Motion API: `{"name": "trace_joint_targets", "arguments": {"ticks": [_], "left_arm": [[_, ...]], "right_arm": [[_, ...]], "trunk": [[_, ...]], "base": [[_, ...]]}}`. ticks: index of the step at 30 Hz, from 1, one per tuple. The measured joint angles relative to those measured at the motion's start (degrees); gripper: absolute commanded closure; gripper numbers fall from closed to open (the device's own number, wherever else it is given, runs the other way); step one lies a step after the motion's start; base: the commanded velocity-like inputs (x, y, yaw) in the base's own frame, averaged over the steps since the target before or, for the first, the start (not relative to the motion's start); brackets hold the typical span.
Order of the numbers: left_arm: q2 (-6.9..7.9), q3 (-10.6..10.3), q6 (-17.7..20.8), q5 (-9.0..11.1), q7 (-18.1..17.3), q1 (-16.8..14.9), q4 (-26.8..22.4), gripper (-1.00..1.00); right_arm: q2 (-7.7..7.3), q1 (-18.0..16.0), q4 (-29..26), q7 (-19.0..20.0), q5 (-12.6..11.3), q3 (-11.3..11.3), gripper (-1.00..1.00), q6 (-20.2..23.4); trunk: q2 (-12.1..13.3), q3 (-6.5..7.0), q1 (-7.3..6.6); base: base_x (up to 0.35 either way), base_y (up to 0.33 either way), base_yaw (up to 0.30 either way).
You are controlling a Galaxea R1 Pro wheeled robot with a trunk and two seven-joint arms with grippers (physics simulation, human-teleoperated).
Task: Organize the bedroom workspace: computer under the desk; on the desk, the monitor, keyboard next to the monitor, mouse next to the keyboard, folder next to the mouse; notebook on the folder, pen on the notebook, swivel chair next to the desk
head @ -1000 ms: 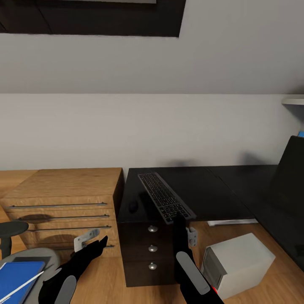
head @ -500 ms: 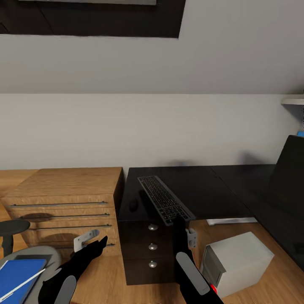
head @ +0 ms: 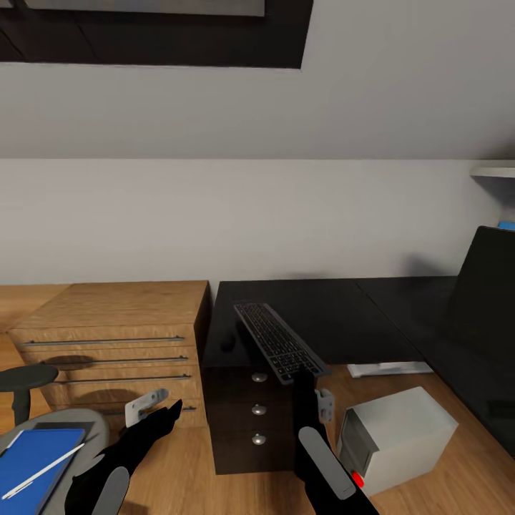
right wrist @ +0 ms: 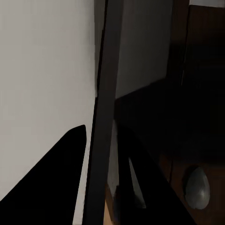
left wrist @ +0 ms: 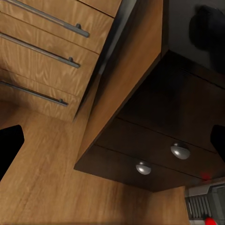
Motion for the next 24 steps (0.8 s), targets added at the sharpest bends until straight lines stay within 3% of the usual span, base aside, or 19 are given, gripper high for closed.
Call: {"name": "trace_joint_targets", "arguments": {"ticks": [4,24], "left_arm": [[0.00,0.0,0.0,0.0,0.0,0.0,0.0,-1.00],[0.02,0.0,0.1,0.1,-0.1,0.0,0.0,-1.00]], "right_arm": [[0.00,0.0,-0.2,-1.1,2.4,-0.1,1.00,0.1],[0.00,0.0,-0.1,-1.3,2.1,-0.1,1.00,0.1]], "trunk": [[0.0,0.01,0.00],[0.8,0.37,-0.44]], "base": [[0.000,0.000,0.000],[0.000,0.000,0.000]]}}
